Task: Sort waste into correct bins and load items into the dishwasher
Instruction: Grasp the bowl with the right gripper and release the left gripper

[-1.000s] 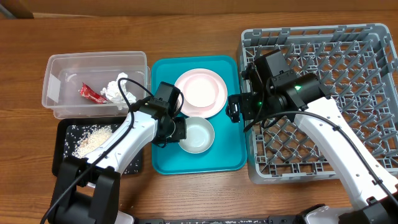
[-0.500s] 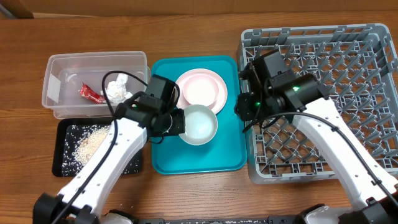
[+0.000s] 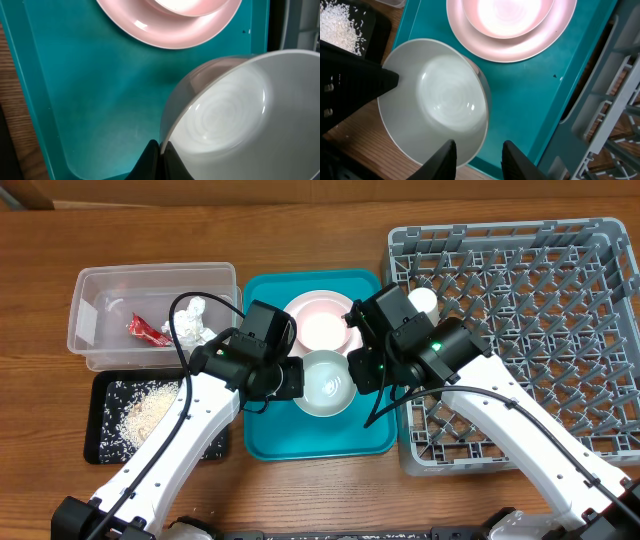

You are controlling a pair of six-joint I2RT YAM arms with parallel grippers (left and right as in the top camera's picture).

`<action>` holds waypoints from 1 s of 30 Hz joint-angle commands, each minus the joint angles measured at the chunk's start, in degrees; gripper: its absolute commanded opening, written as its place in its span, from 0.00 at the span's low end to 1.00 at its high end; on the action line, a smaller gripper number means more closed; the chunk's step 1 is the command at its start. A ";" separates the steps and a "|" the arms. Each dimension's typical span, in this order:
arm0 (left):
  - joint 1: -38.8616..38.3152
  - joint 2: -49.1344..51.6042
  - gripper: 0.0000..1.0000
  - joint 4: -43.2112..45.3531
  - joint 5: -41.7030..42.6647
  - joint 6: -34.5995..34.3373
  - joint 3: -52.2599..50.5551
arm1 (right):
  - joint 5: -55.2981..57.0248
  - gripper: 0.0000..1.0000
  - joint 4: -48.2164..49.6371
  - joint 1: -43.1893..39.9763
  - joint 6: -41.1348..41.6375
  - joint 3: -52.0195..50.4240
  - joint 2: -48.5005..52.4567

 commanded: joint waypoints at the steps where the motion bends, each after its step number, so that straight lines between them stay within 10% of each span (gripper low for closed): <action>1: -0.37 -0.35 0.04 0.28 2.58 -0.55 1.01 | 1.88 0.32 0.31 0.24 0.26 -0.55 -1.05; 30: -0.37 -0.35 0.04 2.23 8.96 -0.52 1.01 | 1.07 0.16 5.66 0.28 0.48 -6.60 -0.96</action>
